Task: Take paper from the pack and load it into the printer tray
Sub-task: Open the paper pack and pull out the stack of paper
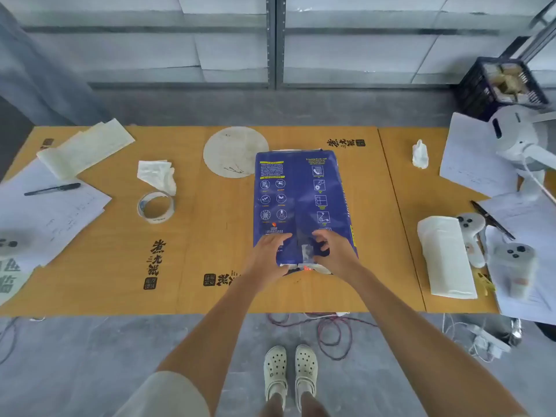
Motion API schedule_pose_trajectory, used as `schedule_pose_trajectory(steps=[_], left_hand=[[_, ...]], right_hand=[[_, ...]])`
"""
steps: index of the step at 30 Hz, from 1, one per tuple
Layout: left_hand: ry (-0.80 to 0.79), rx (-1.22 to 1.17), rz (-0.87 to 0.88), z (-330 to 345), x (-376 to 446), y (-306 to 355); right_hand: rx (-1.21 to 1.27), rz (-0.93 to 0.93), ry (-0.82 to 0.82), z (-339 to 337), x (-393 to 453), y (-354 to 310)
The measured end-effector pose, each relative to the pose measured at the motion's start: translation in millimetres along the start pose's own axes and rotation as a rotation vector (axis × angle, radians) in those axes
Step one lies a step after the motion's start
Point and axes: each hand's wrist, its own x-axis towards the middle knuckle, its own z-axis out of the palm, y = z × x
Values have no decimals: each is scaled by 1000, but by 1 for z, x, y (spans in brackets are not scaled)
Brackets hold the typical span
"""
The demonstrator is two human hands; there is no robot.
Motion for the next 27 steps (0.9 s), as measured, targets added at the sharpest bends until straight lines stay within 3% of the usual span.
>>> schedule_pose_trajectory(steps=[4,9,18,27], left_hand=[[53,367,80,6,6,-11],[105,537,137,16,2,-14],[106,519,141,13,0,-13],[88,516,110,13,-1,-11]], right_hand=[[-228,-27,49,4,9,3],[-241,-37,92,10,15,5],[-311,-39,79,13,20,6],[-256,-81,-73,7,-3,9]])
